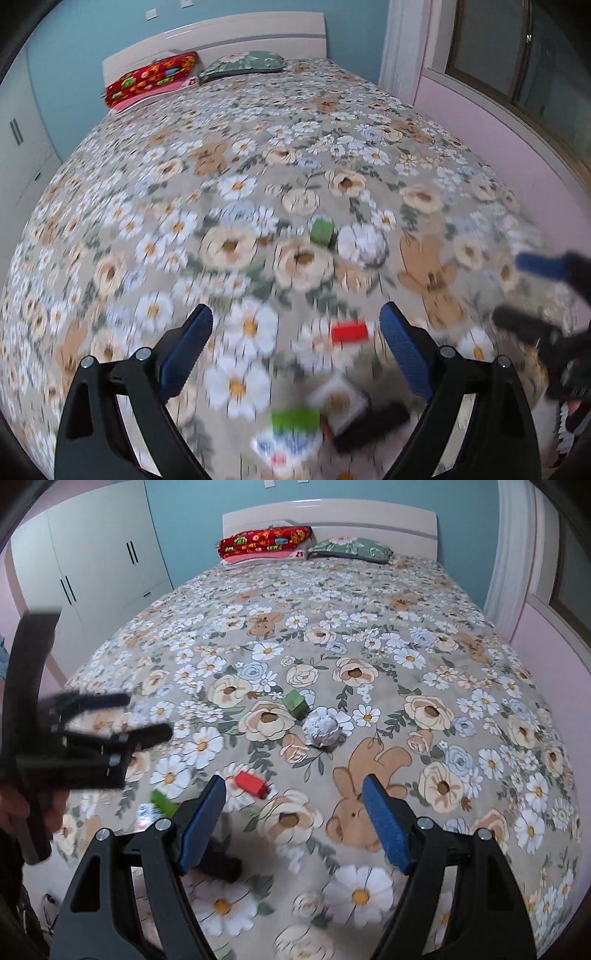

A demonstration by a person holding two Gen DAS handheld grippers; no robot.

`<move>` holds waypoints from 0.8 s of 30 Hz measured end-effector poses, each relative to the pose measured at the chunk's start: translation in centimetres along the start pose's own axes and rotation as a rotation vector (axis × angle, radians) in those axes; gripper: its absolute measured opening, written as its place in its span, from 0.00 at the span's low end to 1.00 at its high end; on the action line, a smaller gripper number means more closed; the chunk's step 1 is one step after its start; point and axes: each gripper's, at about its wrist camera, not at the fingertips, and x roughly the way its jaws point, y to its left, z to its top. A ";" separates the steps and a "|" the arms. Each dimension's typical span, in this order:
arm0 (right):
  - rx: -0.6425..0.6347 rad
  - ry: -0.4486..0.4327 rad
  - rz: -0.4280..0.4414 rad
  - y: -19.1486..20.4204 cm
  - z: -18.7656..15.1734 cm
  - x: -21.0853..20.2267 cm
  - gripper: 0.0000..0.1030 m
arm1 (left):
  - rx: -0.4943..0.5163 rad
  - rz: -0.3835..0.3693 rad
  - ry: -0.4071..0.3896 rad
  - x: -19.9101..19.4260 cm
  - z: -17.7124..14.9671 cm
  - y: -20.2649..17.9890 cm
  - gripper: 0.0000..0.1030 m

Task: Collect trash
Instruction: 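Grasp the green sponge with left tool while right tool grasps the foil ball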

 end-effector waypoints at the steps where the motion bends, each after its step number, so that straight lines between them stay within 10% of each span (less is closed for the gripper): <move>1: -0.007 0.004 -0.002 -0.2 0.2 0.8 0.74 | 0.005 0.002 0.001 0.8 0.6 -0.1 0.91; 24: -0.164 0.080 0.044 -2.6 3.5 18.4 0.74 | 0.138 -0.079 0.045 18.8 6.5 -2.0 0.90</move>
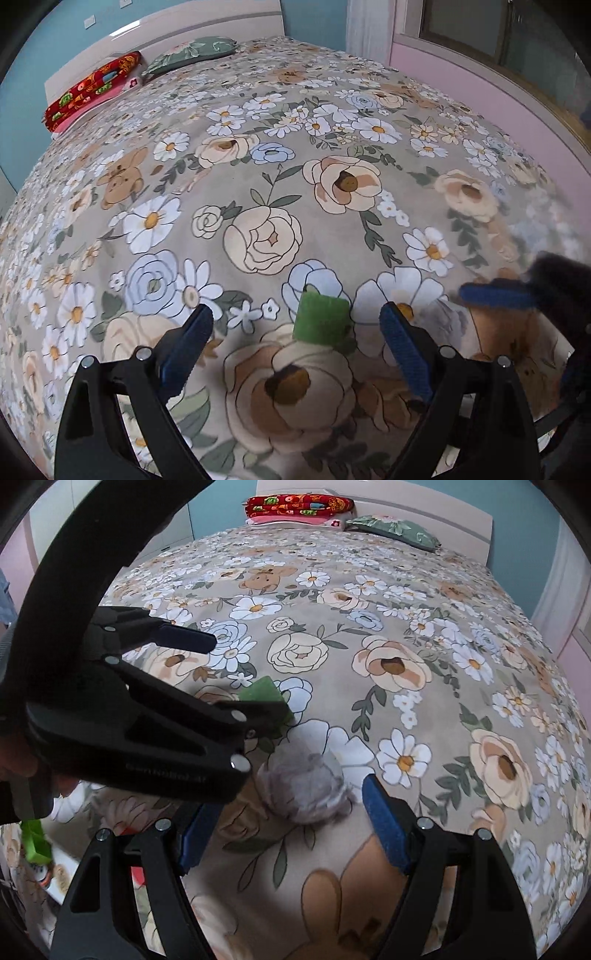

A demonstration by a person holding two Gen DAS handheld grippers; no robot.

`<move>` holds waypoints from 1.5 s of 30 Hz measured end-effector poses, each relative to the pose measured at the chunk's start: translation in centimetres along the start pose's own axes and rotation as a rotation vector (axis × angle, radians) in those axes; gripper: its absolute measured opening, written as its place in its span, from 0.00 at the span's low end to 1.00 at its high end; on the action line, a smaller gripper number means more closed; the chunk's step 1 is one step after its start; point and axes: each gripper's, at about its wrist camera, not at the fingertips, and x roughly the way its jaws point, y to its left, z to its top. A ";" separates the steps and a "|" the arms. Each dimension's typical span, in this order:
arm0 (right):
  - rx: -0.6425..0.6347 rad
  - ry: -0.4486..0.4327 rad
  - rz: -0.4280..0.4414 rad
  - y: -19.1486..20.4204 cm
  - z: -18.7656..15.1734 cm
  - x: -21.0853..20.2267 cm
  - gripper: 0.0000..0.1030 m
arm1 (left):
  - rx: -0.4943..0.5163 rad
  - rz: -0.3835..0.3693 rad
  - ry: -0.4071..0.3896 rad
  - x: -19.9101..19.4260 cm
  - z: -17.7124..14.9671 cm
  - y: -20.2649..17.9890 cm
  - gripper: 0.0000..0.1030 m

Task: Collect trash
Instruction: 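Grasp the green sponge with left tool while right tool grasps the foil ball, then carry the green sponge and foil ball with both tools over the bin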

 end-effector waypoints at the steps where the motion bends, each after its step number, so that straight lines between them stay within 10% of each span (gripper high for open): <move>1: 0.004 0.000 0.008 -0.1 0.1 0.4 0.74 | 0.000 0.003 -0.007 0.2 0.0 0.0 0.90; 16: -0.022 0.009 0.007 -0.1 0.3 3.2 0.52 | 0.044 -0.024 0.034 3.2 -0.8 0.1 0.69; 23: 0.005 -0.018 0.040 -0.5 0.3 2.8 0.41 | 0.059 -0.063 0.009 3.2 -0.4 -0.3 0.32; 35: 0.035 -0.050 0.015 -0.8 -0.2 -1.1 0.40 | -0.045 -0.031 -0.027 -0.1 -0.4 1.3 0.31; 45: 0.020 -0.125 -0.025 1.6 0.7 -11.5 0.40 | -0.071 0.044 -0.111 -11.7 -0.5 0.9 0.31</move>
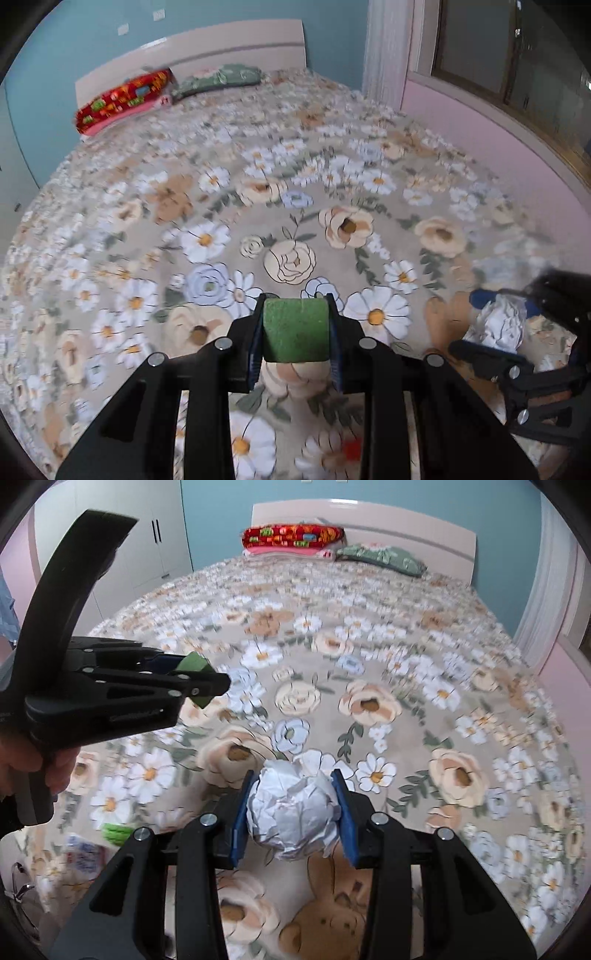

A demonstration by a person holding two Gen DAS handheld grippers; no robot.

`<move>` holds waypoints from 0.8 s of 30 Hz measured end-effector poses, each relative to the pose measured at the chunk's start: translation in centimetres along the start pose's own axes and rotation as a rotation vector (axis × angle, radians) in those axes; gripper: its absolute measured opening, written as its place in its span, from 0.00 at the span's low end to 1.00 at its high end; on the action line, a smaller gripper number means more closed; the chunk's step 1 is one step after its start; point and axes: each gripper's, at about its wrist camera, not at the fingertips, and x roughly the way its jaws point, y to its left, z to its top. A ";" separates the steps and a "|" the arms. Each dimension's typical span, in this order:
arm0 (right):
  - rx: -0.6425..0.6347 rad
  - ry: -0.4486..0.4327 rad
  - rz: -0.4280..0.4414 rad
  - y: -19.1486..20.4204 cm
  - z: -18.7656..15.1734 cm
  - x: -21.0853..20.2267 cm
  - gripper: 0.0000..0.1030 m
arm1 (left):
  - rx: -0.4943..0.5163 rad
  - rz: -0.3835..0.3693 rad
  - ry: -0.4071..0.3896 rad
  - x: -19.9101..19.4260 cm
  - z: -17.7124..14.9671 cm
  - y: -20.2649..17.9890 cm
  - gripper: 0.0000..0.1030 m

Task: Collect trash
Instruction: 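Carry the green sponge and foil ball with both tools over the bin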

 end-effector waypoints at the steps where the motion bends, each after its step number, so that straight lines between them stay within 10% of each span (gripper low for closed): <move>1: -0.003 -0.018 -0.001 0.5 0.3 -1.9 0.40 | 0.002 0.008 -0.006 -1.1 0.0 -0.1 0.31; 24: -0.140 -0.272 -0.028 14.7 -1.0 -33.9 0.40 | -0.031 0.151 -0.227 -35.8 -8.2 -1.8 0.31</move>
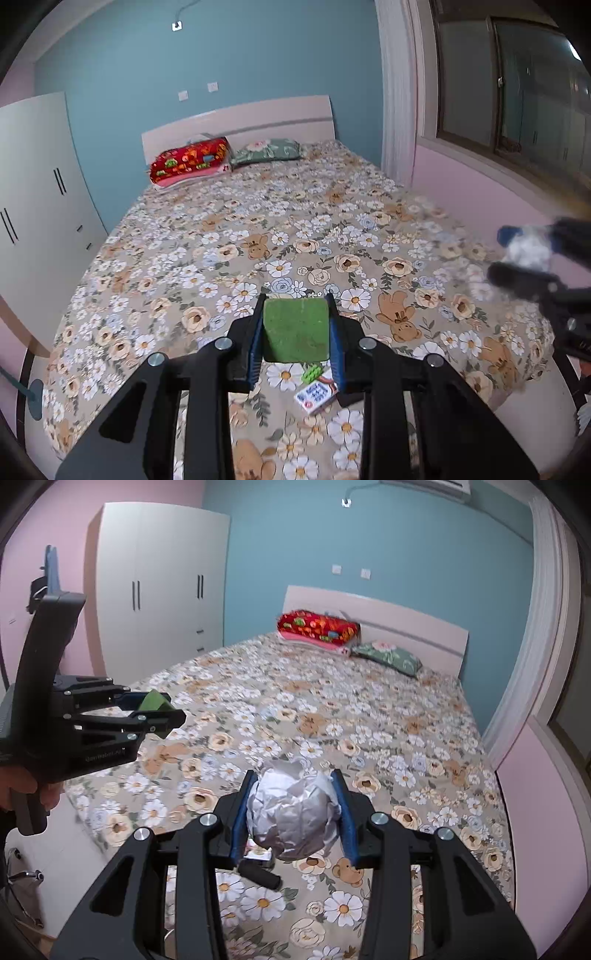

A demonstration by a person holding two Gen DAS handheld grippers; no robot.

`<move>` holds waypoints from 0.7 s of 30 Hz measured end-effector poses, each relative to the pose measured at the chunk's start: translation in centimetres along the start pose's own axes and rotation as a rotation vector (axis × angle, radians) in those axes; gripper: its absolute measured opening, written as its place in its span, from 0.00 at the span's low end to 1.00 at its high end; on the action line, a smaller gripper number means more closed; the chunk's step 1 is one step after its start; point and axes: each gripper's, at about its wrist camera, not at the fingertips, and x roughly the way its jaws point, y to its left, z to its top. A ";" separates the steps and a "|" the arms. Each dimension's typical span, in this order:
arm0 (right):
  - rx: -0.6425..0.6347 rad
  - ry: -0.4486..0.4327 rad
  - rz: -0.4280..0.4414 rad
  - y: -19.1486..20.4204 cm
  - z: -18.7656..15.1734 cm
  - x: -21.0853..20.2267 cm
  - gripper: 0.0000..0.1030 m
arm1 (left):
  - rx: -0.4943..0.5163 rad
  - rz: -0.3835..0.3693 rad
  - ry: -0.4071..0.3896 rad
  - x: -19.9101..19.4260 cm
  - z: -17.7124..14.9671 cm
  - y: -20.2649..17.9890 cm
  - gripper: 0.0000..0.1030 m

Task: Collect trash
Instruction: 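Carry the green sponge and foil ball with both tools over the bin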

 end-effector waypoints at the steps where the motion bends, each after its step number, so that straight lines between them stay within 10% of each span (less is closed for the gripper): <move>1: -0.004 -0.006 0.000 0.5 -0.1 -1.1 0.40 | -0.001 0.002 -0.004 -0.8 -0.3 0.0 0.31; 11: -0.028 0.020 0.019 4.2 -5.2 -6.1 0.40 | 0.014 -0.014 0.002 -6.8 -7.0 -1.5 0.31; 21: 0.031 0.132 0.087 5.6 -14.1 -3.8 0.40 | 0.004 -0.102 0.160 -3.8 -16.9 -3.3 0.31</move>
